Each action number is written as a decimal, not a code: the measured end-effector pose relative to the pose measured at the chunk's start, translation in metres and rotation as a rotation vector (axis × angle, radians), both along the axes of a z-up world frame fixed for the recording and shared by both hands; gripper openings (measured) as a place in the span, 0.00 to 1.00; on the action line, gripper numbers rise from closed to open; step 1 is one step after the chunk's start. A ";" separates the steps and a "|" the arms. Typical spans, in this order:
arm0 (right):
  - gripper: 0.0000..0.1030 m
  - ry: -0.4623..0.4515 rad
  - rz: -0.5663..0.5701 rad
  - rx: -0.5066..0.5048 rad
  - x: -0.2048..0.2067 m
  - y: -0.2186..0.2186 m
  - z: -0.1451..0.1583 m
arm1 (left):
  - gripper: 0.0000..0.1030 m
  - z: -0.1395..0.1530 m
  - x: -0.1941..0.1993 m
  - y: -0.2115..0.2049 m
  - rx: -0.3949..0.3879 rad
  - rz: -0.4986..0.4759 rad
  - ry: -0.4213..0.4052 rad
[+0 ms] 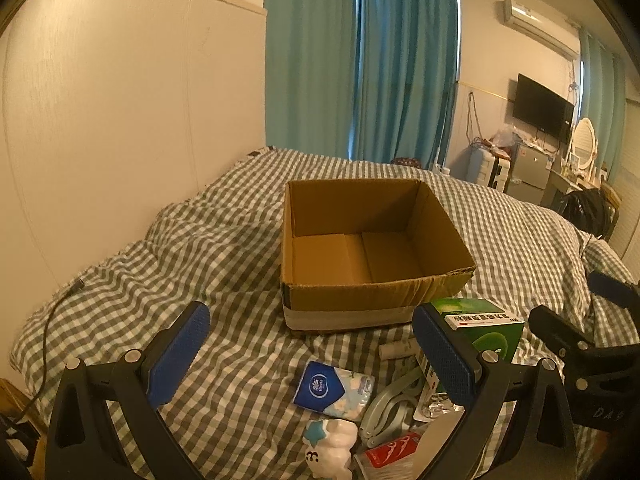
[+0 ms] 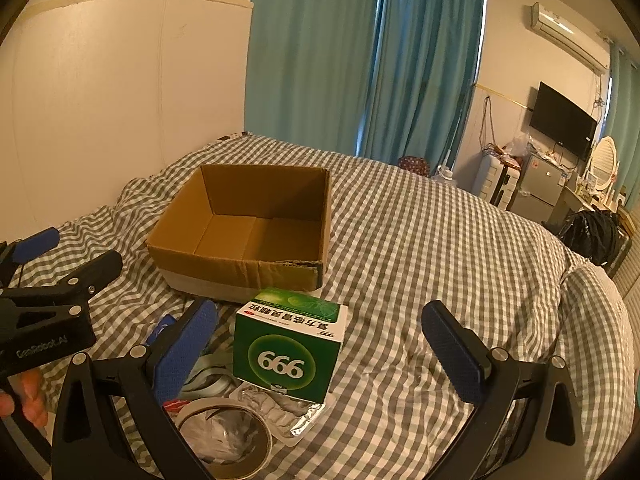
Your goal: Organize objects
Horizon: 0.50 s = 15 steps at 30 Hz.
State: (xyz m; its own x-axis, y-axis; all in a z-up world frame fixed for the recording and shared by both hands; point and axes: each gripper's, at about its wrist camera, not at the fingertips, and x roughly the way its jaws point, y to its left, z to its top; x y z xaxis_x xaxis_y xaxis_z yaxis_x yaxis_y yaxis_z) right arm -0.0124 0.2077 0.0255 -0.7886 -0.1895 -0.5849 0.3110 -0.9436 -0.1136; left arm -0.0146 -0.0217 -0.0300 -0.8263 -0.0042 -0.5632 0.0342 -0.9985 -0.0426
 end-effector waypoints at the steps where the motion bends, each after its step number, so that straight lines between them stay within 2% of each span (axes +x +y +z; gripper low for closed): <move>1: 1.00 -0.009 -0.001 0.003 -0.002 -0.001 -0.002 | 1.00 -0.002 -0.001 0.000 0.001 0.107 -0.005; 15: 1.00 -0.111 0.003 0.029 -0.021 -0.010 -0.036 | 0.99 -0.038 -0.021 0.000 -0.007 0.090 -0.136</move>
State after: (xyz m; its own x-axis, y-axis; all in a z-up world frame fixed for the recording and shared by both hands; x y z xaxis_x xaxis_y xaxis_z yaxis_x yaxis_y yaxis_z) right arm -0.0334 0.1977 -0.0100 -0.7183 -0.1737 -0.6737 0.3259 -0.9396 -0.1052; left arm -0.0353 -0.0217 -0.0680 -0.7389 -0.0789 -0.6692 0.1283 -0.9914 -0.0248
